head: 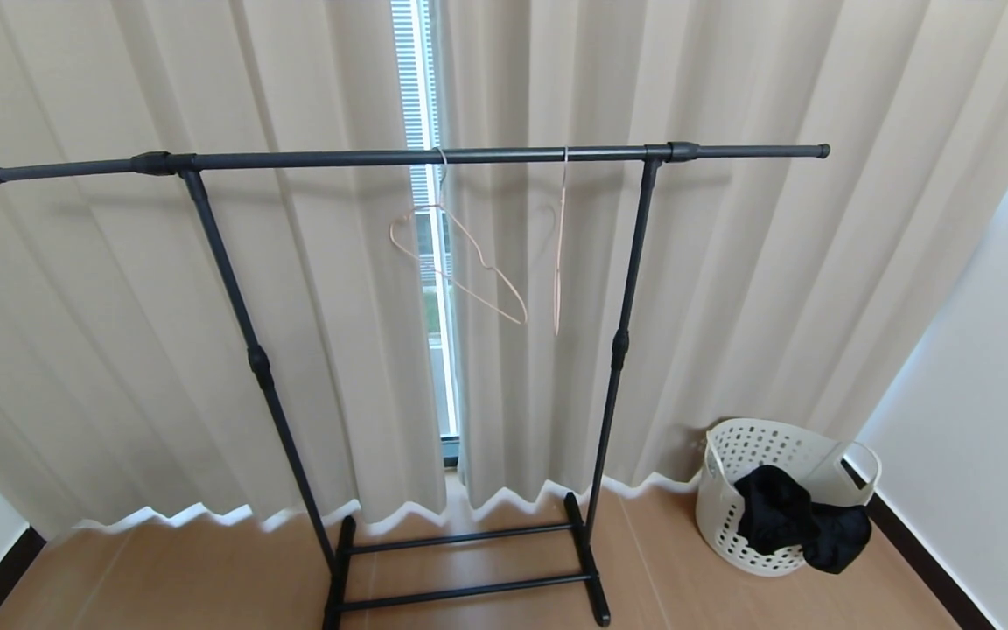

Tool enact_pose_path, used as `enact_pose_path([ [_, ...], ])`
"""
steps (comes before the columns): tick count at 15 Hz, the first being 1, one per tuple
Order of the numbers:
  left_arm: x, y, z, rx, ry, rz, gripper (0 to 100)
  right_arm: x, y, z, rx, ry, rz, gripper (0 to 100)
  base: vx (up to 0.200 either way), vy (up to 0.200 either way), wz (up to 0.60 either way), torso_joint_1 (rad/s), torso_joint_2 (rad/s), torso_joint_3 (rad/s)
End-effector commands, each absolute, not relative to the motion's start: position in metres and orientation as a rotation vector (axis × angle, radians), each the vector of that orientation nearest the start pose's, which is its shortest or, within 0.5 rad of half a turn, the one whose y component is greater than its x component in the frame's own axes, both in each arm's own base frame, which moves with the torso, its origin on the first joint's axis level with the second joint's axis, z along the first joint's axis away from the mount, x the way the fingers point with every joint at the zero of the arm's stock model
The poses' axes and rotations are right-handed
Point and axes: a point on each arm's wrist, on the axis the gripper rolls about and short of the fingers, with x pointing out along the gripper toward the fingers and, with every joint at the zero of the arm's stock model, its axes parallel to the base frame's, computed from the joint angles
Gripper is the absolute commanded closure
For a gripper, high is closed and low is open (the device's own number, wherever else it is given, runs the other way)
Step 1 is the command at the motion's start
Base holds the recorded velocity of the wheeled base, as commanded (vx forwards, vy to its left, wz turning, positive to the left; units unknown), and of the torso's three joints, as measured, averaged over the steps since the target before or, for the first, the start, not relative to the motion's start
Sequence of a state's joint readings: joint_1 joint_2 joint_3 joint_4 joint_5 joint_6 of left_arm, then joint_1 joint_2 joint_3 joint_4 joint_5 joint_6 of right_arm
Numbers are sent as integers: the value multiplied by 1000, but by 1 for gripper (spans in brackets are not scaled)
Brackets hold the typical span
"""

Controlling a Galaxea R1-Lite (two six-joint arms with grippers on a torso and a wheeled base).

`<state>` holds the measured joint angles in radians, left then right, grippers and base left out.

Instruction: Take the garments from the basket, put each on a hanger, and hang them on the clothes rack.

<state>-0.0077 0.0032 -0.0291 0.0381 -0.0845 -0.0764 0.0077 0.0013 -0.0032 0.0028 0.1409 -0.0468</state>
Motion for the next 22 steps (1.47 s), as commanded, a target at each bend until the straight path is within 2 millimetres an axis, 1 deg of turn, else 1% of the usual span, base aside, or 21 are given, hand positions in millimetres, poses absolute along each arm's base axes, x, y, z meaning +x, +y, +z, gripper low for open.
enact_pose_path([
  [1,-25,-2,80,-77,17,-91,0,-23,3,76,-47,-2,149,0,0,0,0,-198,461,271],
  [11,-25,-2,80,-77,17,-88,0,-23,3,76,-47,-2,149,0,0,0,0,-213,532,325],
  [16,-25,-2,80,-79,17,-88,0,-23,3,76,-47,-2,149,0,0,0,0,-165,495,331],
  [22,-25,-2,80,-77,17,-90,0,-23,3,76,-41,0,146,0,0,0,0,-117,475,352],
])
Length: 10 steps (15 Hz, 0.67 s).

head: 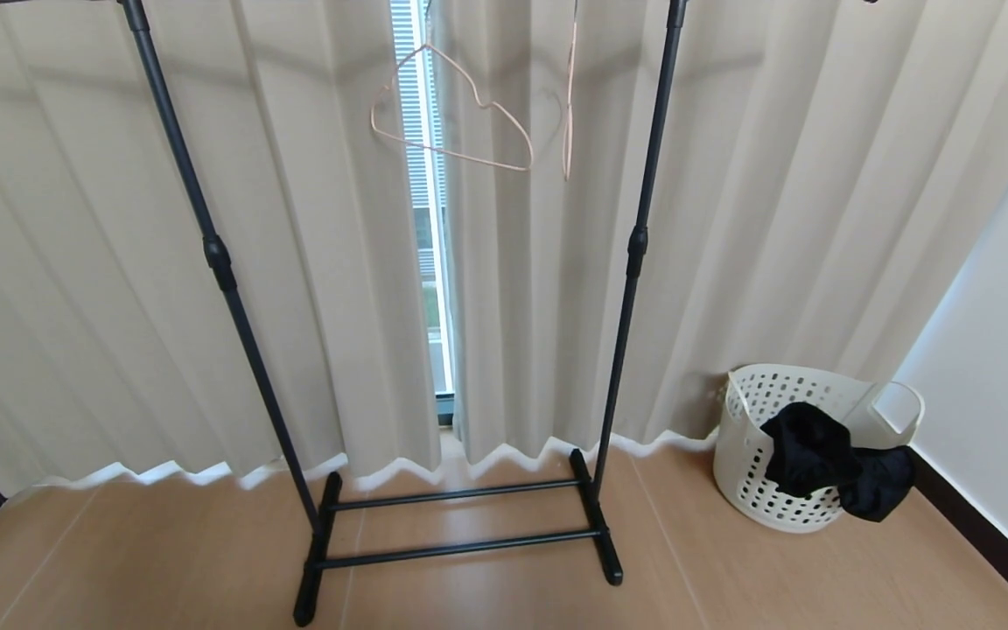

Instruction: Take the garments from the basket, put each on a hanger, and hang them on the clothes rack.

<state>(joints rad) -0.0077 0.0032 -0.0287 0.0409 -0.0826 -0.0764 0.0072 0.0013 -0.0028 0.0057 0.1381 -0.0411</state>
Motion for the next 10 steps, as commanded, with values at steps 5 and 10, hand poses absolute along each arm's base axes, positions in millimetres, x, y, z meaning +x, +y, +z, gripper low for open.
enact_pose_path([
  [5,-25,-2,80,-77,17,-91,0,-23,3,76,-40,-1,146,0,0,0,0,-20,107,85],
  [10,-25,-2,80,-76,17,-93,0,-23,3,76,-38,-3,146,0,0,0,-240,2,2,4],
])
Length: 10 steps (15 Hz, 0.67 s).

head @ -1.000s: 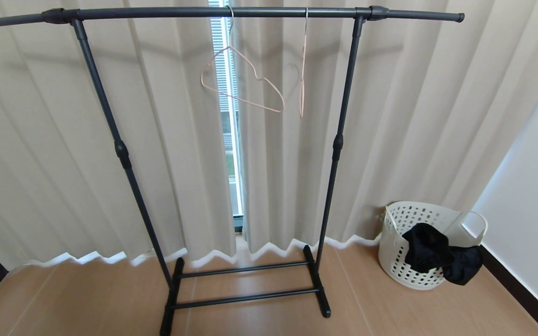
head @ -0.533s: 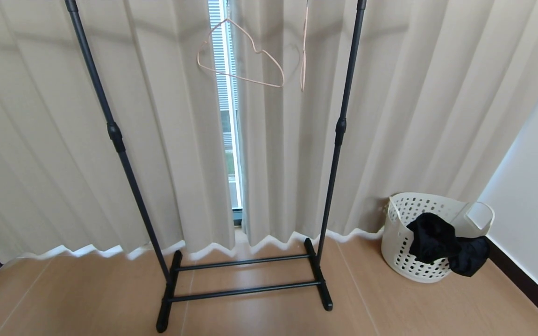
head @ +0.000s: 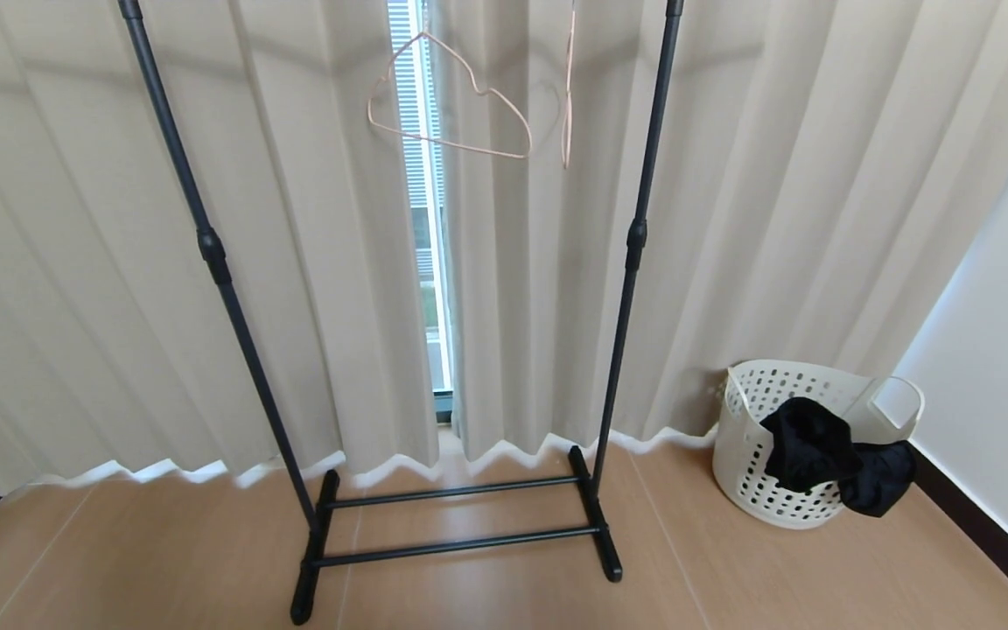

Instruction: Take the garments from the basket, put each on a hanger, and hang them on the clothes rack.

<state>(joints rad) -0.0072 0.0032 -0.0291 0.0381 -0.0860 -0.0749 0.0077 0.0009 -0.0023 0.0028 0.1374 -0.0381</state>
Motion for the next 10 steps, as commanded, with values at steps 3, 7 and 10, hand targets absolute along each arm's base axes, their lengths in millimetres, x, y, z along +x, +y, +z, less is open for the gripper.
enact_pose_path([
  [3,-25,-2,80,-74,17,-96,0,-23,3,76,-40,-1,146,0,0,0,-600,-1,4,2],
  [7,-24,-2,77,11,24,-94,0,-23,3,76,-41,-1,146,0,0,0,-150,-1,1,2],
  [10,-24,-2,76,47,25,-90,0,-23,3,76,-38,-1,146,0,0,0,0,0,0,0],
])
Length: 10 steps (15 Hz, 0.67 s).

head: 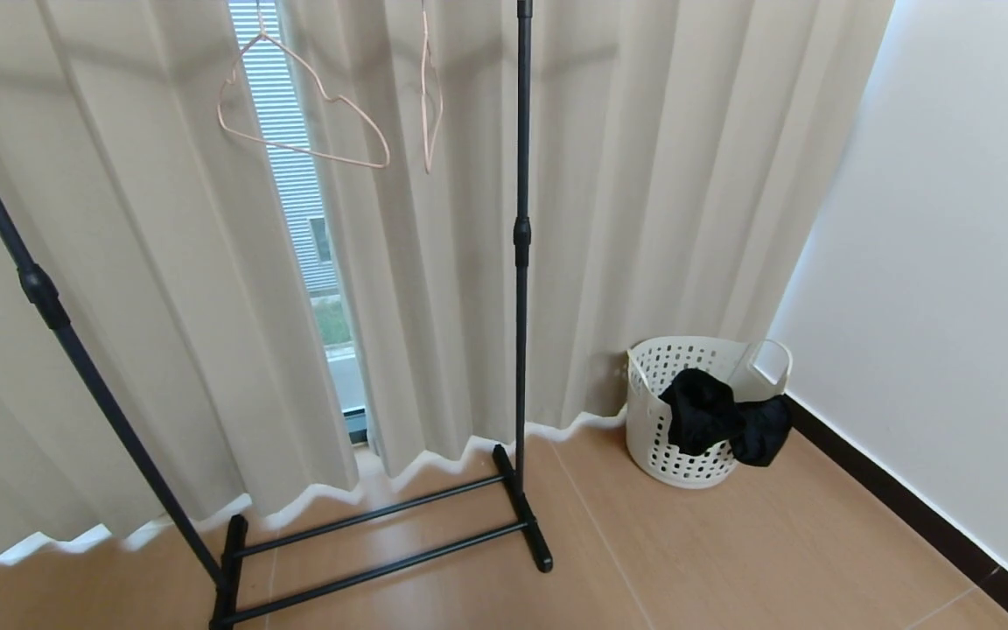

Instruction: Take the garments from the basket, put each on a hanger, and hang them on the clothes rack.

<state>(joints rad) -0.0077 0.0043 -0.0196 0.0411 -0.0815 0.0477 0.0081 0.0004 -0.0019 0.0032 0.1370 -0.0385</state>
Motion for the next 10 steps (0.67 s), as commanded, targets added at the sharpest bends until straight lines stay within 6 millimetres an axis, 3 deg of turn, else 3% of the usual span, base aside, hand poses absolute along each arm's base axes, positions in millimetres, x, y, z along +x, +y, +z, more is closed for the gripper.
enact_pose_path([
  [1,-24,-2,76,45,26,-88,0,-23,3,76,-38,-1,146,0,0,-200,0,-7,2,2],
  [10,-24,-2,77,22,24,-85,0,-23,3,76,-38,-1,146,0,0,-200,0,3,4,3],
])
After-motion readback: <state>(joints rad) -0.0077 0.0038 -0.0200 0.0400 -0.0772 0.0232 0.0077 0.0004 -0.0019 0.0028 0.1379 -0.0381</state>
